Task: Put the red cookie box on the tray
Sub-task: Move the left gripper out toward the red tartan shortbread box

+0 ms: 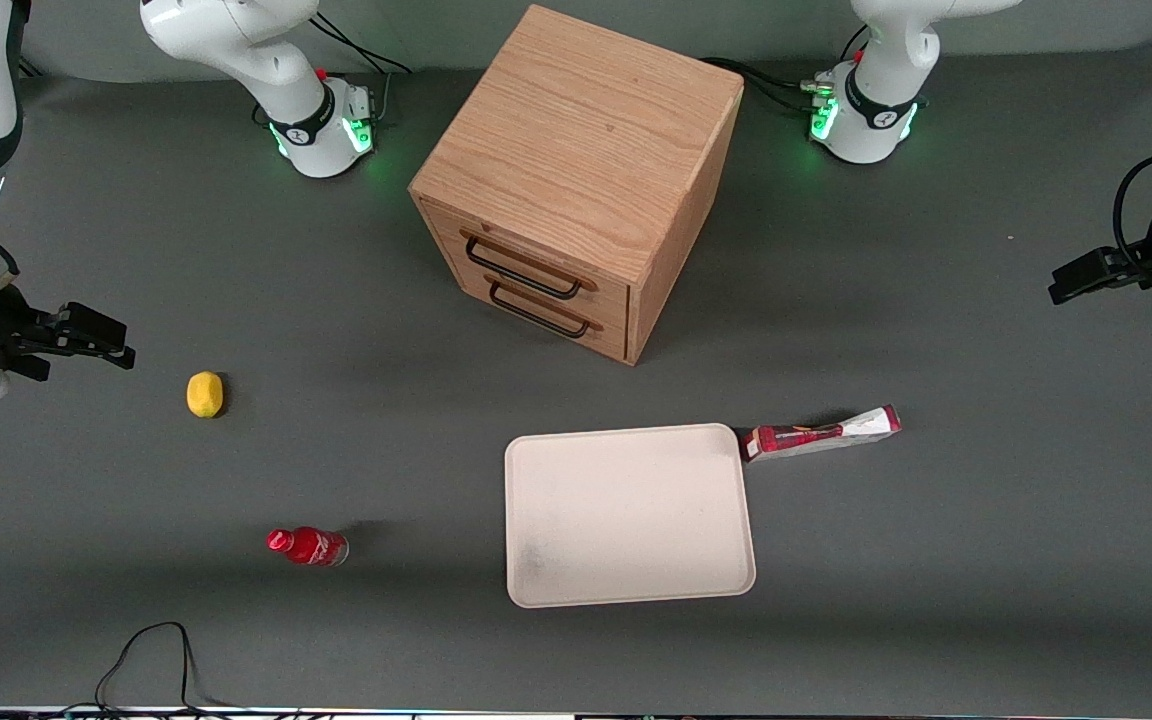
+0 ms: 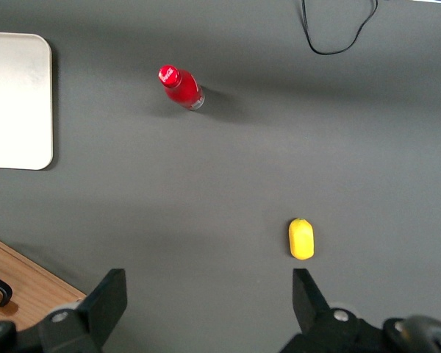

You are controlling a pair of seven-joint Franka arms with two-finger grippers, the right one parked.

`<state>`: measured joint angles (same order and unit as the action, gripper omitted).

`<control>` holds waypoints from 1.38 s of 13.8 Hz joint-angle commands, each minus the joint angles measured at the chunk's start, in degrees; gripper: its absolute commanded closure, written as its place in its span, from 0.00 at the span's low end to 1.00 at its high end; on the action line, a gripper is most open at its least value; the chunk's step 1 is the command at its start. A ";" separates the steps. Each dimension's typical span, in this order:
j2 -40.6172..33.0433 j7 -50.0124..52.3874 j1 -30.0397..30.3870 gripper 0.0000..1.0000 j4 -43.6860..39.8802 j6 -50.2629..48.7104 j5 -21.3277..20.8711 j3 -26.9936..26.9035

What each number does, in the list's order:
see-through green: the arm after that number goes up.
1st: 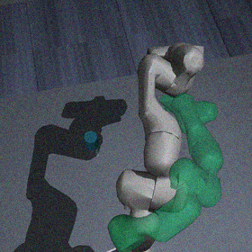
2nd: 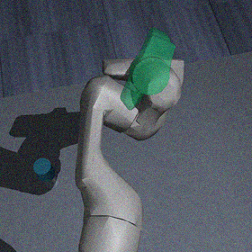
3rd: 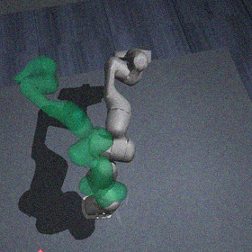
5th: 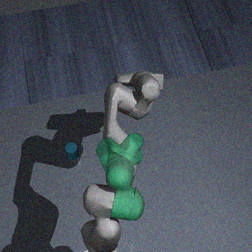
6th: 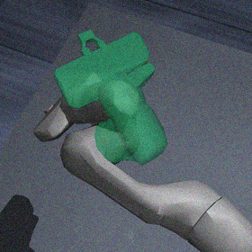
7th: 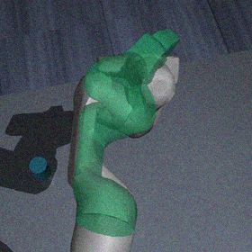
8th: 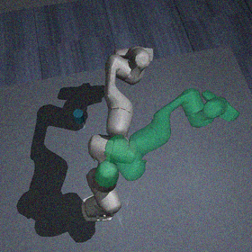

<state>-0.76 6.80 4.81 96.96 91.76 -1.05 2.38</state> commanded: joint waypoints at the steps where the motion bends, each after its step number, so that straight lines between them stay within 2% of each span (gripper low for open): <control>1: 0.67 0.06 -0.50 0.00 -1.85 -1.58 0.17 -0.01; 10: 1.80 -0.38 -1.29 0.00 -2.21 -1.76 -0.27 0.52; 13: 2.16 -4.41 -2.09 0.00 -2.82 -1.67 -0.53 1.48; 19: 6.64 -6.10 -3.14 0.00 -11.87 -6.94 -1.06 5.17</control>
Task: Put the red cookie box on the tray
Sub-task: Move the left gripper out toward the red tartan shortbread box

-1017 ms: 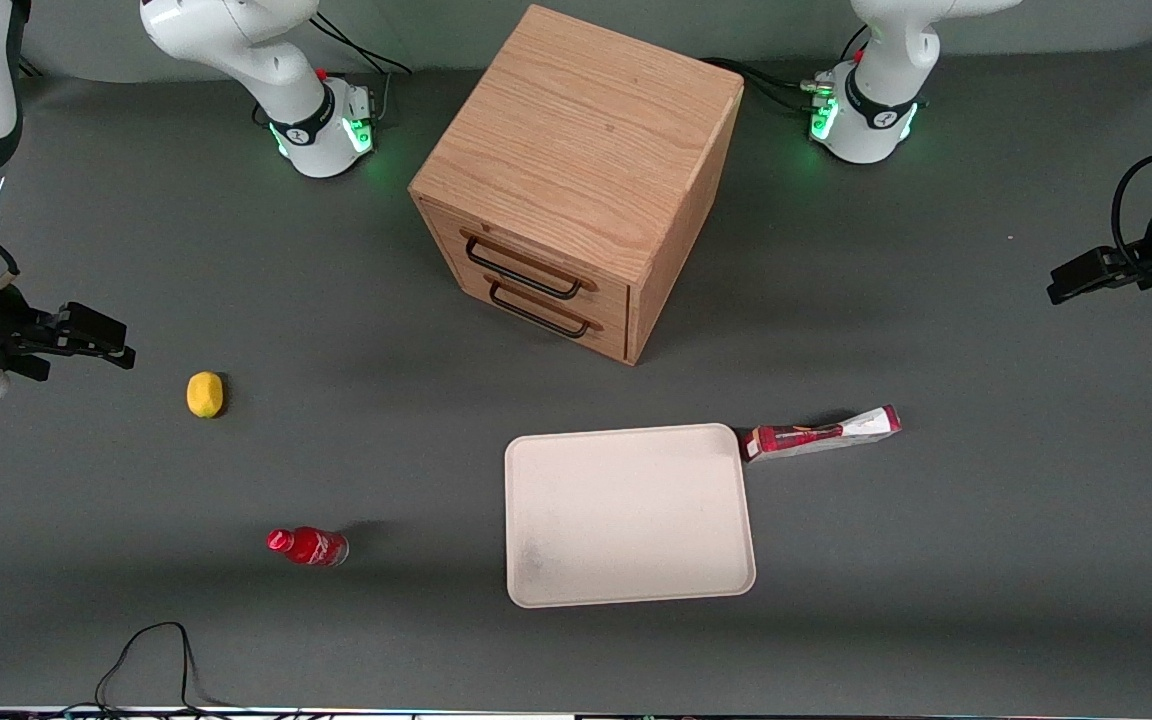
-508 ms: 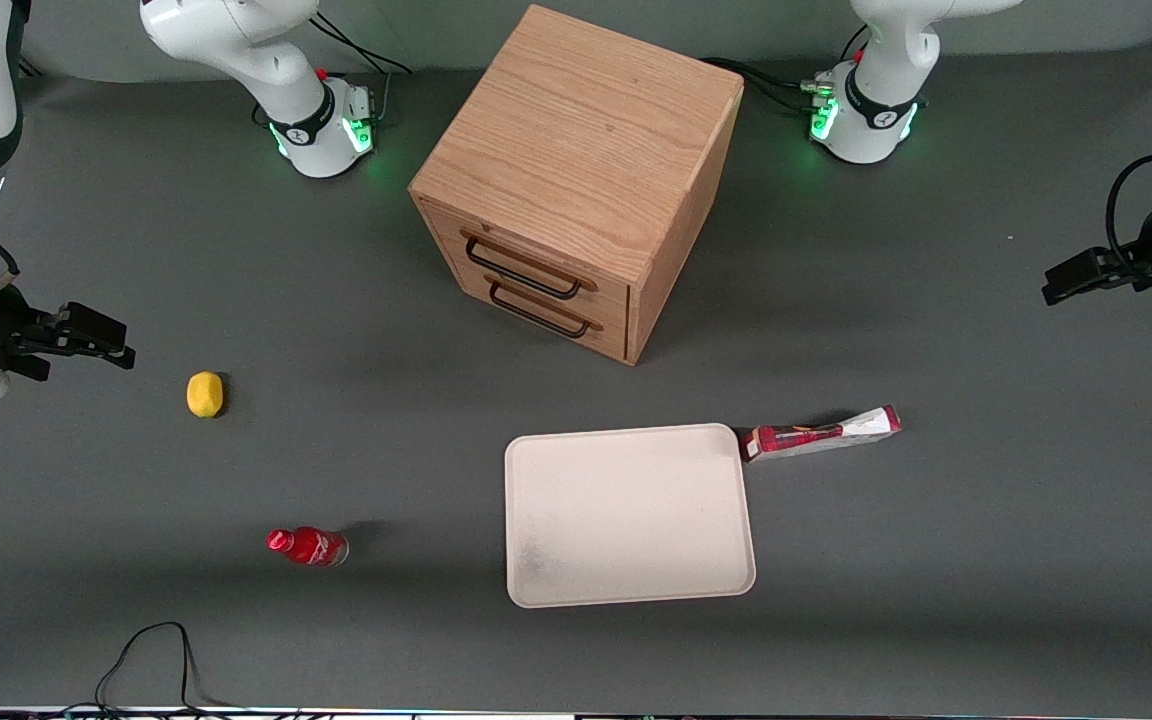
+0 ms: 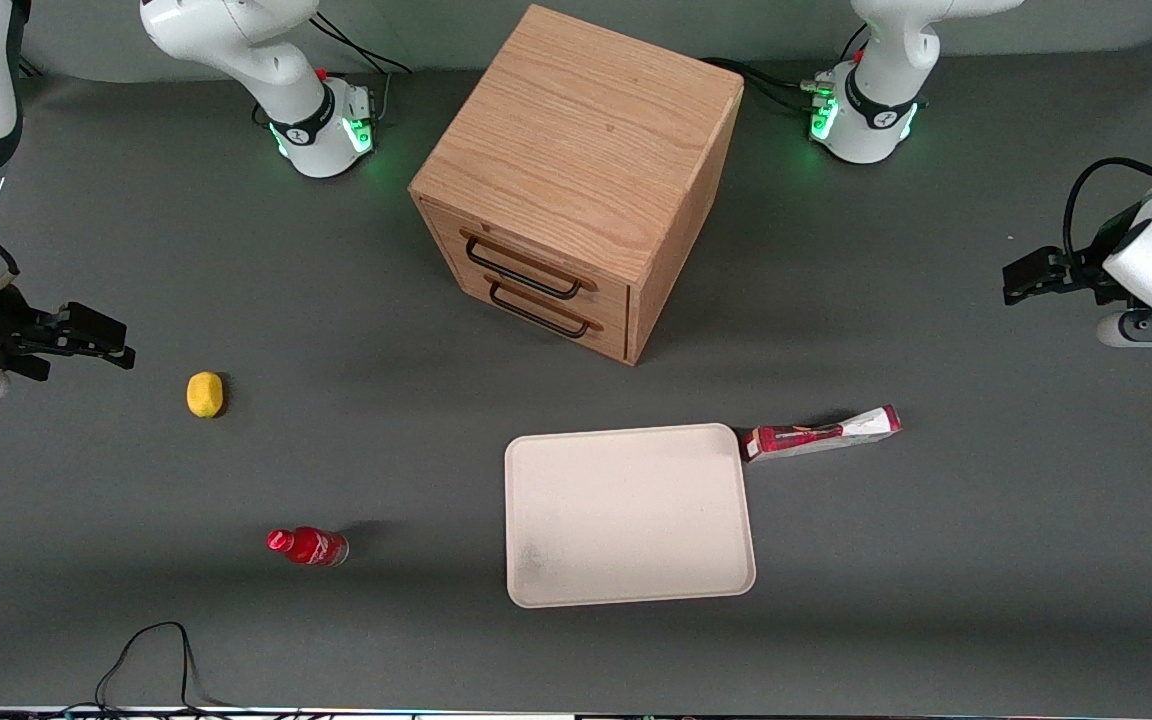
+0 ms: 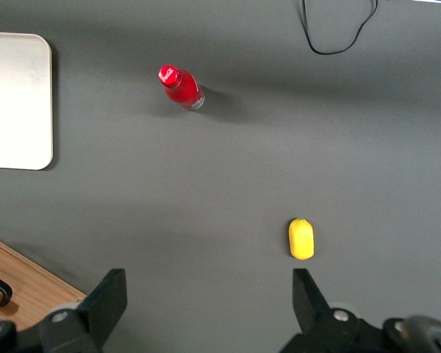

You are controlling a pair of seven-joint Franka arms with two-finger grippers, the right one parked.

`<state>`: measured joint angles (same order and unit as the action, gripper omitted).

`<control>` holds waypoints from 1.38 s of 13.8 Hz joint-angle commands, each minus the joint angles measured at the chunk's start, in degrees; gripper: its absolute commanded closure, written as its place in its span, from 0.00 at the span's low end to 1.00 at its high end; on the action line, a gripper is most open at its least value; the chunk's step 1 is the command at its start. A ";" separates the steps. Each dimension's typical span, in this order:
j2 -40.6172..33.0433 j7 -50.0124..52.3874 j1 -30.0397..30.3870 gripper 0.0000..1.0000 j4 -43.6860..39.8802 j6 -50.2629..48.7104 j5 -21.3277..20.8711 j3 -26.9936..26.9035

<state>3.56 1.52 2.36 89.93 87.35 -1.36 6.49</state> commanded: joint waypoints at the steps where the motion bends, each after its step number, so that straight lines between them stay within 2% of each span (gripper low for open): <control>1: 2.41 -1.34 -0.60 0.00 -5.29 -2.36 -0.57 2.20; 5: 2.85 -1.87 -1.30 0.00 -6.87 -1.83 -0.13 5.10; 9: 3.73 -9.23 -1.57 0.00 -8.99 -2.45 -0.22 9.06; 10: 4.08 -14.04 -1.57 0.01 -9.07 -2.18 -0.22 9.68; 15: 5.75 -51.98 -0.51 0.01 -9.86 -1.65 -0.04 9.42; 17: 7.50 -63.34 -0.25 0.01 -11.17 -2.09 0.65 9.33; 19: 9.87 -66.99 0.01 0.01 -12.76 -2.36 2.50 9.24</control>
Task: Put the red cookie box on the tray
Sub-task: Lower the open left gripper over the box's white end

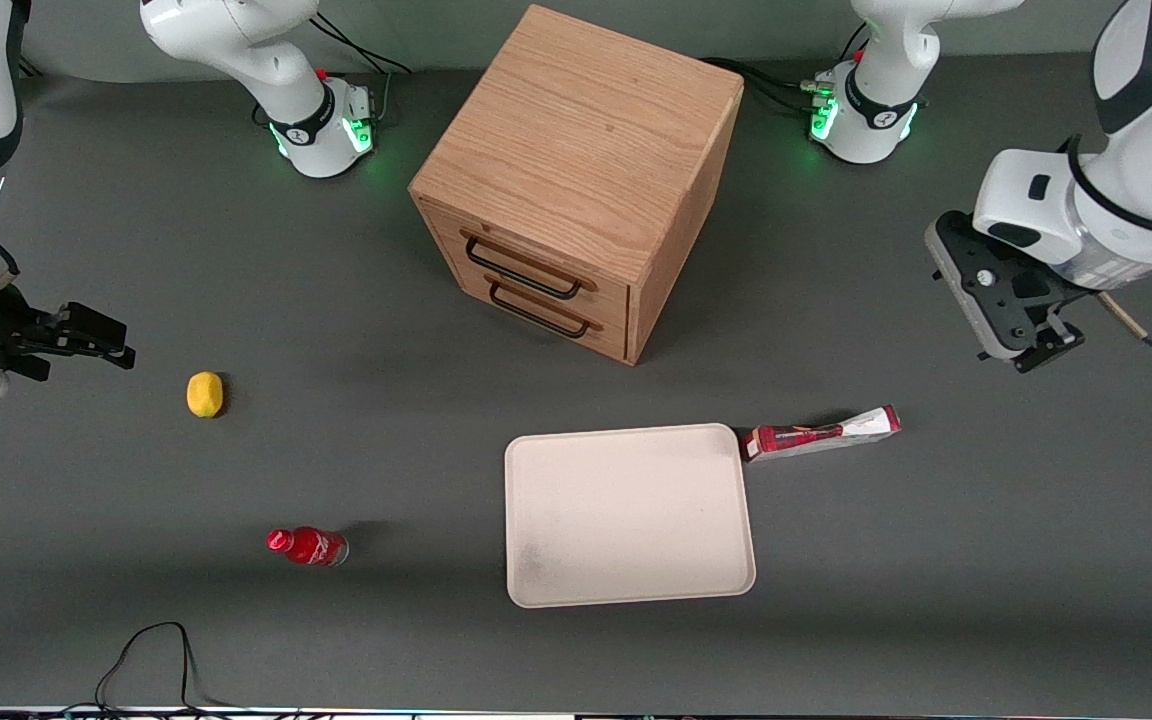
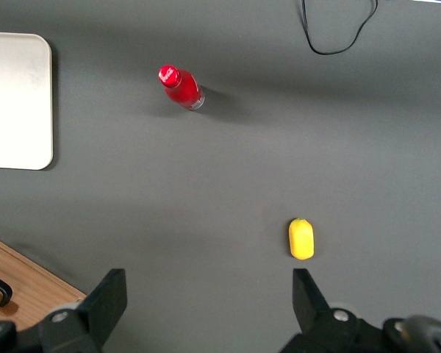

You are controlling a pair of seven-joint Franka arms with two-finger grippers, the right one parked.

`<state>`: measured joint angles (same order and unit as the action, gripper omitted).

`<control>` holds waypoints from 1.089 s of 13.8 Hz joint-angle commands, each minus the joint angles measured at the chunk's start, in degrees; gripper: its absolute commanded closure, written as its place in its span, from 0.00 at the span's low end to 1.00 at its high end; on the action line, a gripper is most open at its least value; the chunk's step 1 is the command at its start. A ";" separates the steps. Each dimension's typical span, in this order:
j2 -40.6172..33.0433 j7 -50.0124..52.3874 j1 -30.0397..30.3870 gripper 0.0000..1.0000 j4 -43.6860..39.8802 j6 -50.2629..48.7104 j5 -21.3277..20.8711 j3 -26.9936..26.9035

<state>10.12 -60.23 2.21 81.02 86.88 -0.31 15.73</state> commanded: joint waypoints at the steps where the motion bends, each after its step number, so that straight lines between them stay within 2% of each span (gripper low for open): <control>1: 4.63 -5.60 0.43 0.01 -3.86 -1.37 1.54 -0.09; 7: 11.84 -10.79 1.66 0.03 -3.59 4.61 1.36 0.00; 9: 14.39 -9.74 1.22 0.02 -3.33 7.06 1.45 -0.09; 12: 17.82 -2.54 0.34 0.02 -2.02 11.19 1.01 0.09; 15: 19.58 -2.27 -0.27 0.02 2.28 17.87 0.39 0.00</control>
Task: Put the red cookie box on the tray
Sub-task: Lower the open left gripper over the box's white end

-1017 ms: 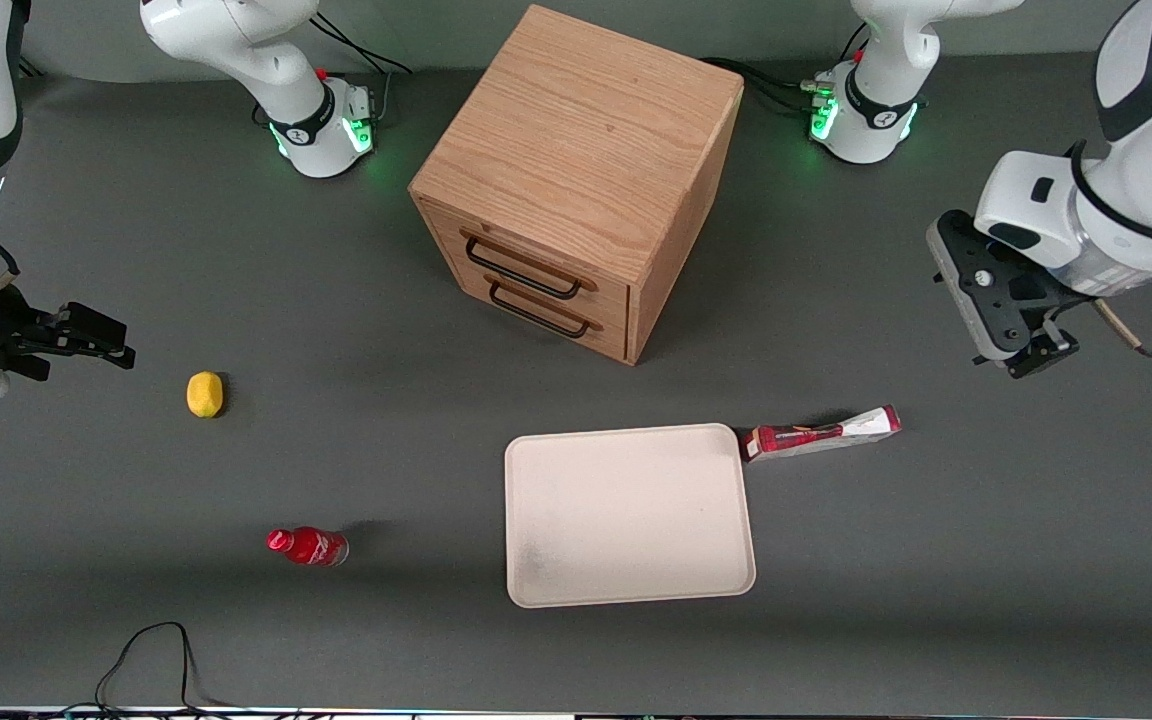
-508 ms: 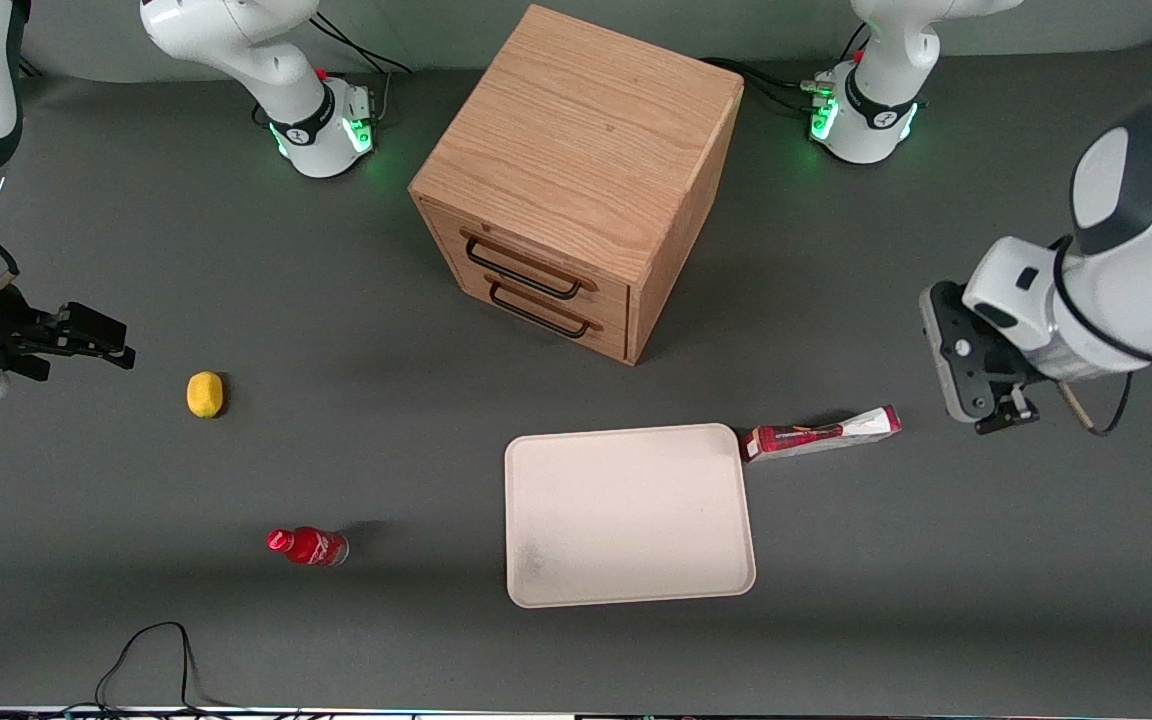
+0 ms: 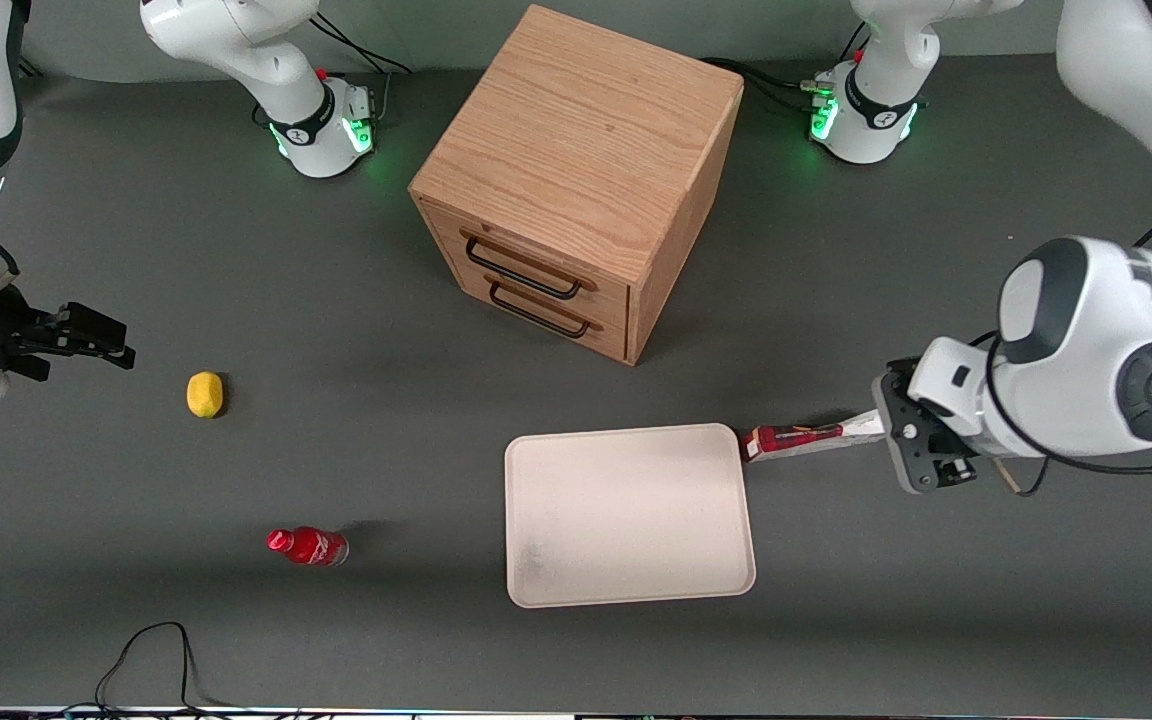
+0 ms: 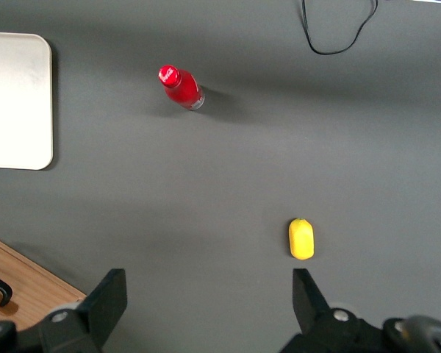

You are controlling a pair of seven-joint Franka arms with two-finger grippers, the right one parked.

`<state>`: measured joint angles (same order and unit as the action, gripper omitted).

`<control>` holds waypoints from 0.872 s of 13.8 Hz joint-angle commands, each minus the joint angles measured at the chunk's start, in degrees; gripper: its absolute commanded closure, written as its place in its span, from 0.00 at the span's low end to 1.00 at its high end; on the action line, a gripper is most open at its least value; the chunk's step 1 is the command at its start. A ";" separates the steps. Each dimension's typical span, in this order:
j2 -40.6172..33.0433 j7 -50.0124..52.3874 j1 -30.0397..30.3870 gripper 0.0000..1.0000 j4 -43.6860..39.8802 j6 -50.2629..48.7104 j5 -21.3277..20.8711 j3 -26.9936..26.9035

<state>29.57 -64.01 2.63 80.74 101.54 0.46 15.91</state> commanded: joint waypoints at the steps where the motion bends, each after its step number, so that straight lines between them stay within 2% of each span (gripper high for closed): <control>1: 0.57 1.61 -0.96 0.02 3.88 4.70 -0.55 -0.17; 12: 0.31 4.42 -2.72 0.02 17.42 18.16 -3.54 -0.26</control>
<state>31.84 -60.74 0.24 95.05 117.47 -1.89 15.95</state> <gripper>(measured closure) 0.022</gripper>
